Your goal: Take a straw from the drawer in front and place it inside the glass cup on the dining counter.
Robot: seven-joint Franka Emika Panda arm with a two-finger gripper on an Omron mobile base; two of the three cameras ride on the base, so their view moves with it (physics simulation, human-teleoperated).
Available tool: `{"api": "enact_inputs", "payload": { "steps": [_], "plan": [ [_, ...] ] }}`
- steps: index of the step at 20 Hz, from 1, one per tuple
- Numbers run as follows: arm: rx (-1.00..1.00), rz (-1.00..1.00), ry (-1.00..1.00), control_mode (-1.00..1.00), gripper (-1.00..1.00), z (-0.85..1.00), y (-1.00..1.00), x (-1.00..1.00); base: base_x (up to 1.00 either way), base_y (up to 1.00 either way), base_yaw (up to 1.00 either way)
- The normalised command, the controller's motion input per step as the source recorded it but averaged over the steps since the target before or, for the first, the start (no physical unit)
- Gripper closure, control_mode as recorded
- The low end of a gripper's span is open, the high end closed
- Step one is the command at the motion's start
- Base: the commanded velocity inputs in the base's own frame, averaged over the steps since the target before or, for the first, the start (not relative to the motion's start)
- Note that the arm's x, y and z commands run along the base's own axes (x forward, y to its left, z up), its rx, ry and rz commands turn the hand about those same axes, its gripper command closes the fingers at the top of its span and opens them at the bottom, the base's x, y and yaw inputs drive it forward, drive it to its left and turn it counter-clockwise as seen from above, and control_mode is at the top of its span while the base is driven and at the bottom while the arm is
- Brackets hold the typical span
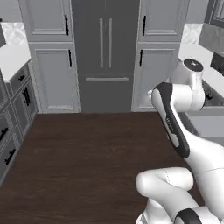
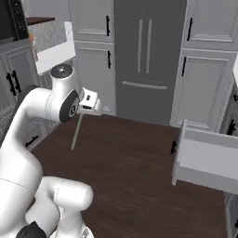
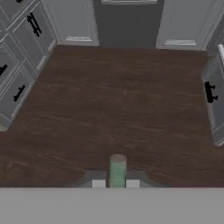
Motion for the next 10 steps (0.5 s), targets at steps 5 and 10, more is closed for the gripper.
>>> {"api": "enact_inputs", "payload": {
  "steps": [5, 10],
  "plan": [
    [0.00, 0.00, 0.00, 1.00, 1.00, 0.00, 0.00, 0.00, -0.01, 0.56, 0.92],
    [0.00, 0.00, 0.00, 1.00, 1.00, 0.00, 0.00, 0.00, -0.03, 0.63, 0.86]
  ]
}}
